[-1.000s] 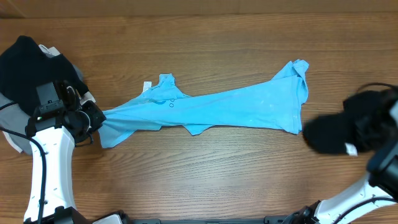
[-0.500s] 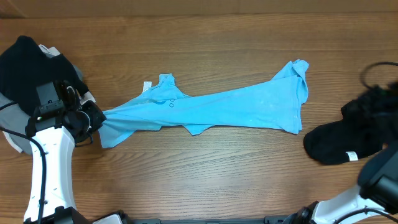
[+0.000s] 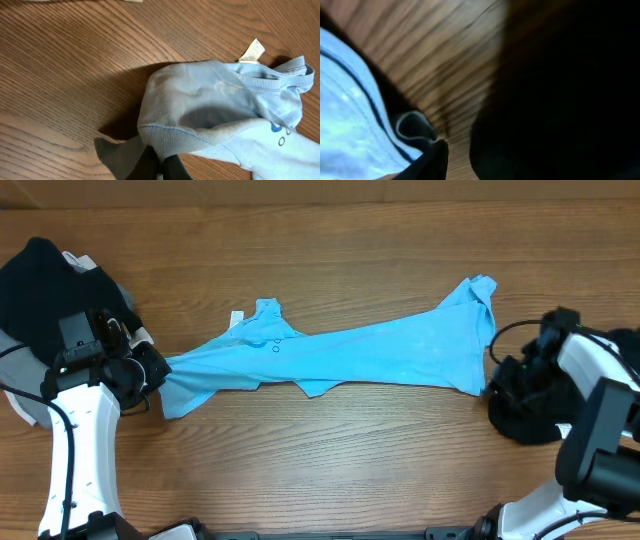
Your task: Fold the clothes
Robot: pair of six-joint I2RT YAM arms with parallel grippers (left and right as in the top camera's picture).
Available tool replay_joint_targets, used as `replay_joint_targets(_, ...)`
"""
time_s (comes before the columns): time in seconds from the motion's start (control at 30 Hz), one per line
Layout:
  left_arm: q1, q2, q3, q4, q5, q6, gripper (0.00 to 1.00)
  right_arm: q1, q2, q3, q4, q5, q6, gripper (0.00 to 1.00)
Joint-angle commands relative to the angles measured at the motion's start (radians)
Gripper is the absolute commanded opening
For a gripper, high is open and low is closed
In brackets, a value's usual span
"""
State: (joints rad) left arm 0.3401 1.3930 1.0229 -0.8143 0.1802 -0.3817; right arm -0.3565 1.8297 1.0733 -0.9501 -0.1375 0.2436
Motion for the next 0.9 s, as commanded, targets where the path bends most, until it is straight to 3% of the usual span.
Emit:
replay_joint_targets(0.0,-0.008,-0.022,0.018,0.002,0.005,0.023,0.04,-0.073,0.003,-0.038,0.021,0.170,0.121,0.40)
replay_joint_targets(0.23,-0.008,-0.022,0.018,0.002,0.004,0.023,0.04,-0.364,0.002,-0.038,0.003,0.155,0.264,0.34)
replay_joint_targets(0.33,-0.008,-0.022,0.018,0.002,0.004,0.024,0.04,-0.438,-0.004,-0.038,0.001,0.061,0.262,0.31)
replay_joint_targets(0.4,-0.008,-0.022,0.018,0.002,0.005,0.023,0.04,-0.451,-0.025,-0.037,0.026,-0.114,0.151,0.32)
replay_joint_targets(0.47,-0.008,-0.022,0.018,0.002,0.005,0.023,0.07,-0.425,-0.049,-0.037,0.054,-0.342,-0.047,0.33)
replay_joint_targets(0.5,-0.008,-0.022,0.018,0.002,0.005,0.023,0.09,-0.394,-0.070,-0.037,0.056,-0.433,-0.132,0.44)
replay_joint_targets(0.6,-0.008,-0.022,0.018,-0.001,0.005,0.023,0.09,-0.290,-0.097,-0.037,0.048,-0.402,-0.167,0.56)
replay_joint_targets(0.77,-0.008,-0.022,0.018,-0.002,0.005,0.023,0.09,-0.097,-0.097,-0.038,0.048,-0.239,-0.155,0.56)
replay_joint_targets(0.87,-0.008,-0.022,0.018,-0.002,0.005,0.023,0.09,-0.044,-0.097,-0.038,0.057,-0.193,-0.139,0.66)
